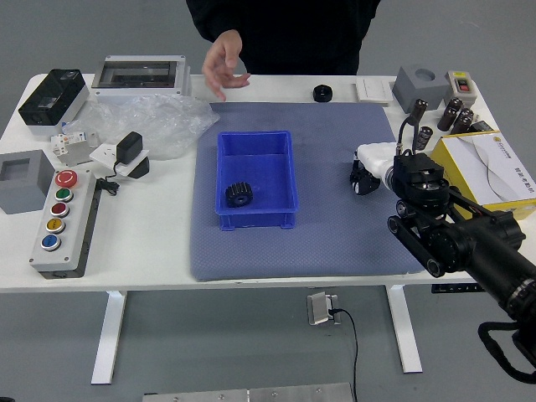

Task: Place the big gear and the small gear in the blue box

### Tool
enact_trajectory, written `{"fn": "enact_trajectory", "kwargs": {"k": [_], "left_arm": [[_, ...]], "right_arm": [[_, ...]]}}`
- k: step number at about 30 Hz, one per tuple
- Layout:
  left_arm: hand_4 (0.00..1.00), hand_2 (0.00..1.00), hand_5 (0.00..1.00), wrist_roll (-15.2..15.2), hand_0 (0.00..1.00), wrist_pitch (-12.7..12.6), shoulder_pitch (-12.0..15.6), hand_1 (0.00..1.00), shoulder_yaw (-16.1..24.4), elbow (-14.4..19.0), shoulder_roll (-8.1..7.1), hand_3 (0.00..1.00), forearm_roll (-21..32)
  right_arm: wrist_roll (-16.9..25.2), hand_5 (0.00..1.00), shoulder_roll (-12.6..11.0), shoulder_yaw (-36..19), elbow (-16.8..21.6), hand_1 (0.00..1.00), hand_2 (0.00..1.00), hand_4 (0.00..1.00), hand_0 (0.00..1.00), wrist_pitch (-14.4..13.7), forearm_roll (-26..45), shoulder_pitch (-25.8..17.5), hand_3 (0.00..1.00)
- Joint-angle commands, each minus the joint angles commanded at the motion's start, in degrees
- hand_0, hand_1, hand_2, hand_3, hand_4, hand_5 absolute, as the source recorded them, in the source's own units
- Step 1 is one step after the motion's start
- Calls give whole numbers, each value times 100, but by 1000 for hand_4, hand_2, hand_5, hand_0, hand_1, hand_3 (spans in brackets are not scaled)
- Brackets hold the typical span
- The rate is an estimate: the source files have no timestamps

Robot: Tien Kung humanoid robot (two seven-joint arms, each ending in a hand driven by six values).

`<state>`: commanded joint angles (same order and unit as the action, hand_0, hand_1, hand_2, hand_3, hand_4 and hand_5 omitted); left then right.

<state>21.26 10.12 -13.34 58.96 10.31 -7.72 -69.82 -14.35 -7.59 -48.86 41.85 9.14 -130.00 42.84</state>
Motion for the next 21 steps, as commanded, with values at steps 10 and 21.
{"fn": "enact_trajectory", "kwargs": {"k": [10, 21], "left_arm": [[663, 778, 380, 0, 826, -4, 0, 786, 1, 0, -6, 758, 7], [663, 778, 380, -1, 826, -9, -1, 785, -5, 0, -9, 757, 31]], "right_arm": [[-15, 243, 5, -69, 15, 434, 455, 561, 534, -140, 0, 14, 498], [-33, 223, -32, -140, 64, 431, 450, 524, 556, -186, 0, 37, 494]]}}
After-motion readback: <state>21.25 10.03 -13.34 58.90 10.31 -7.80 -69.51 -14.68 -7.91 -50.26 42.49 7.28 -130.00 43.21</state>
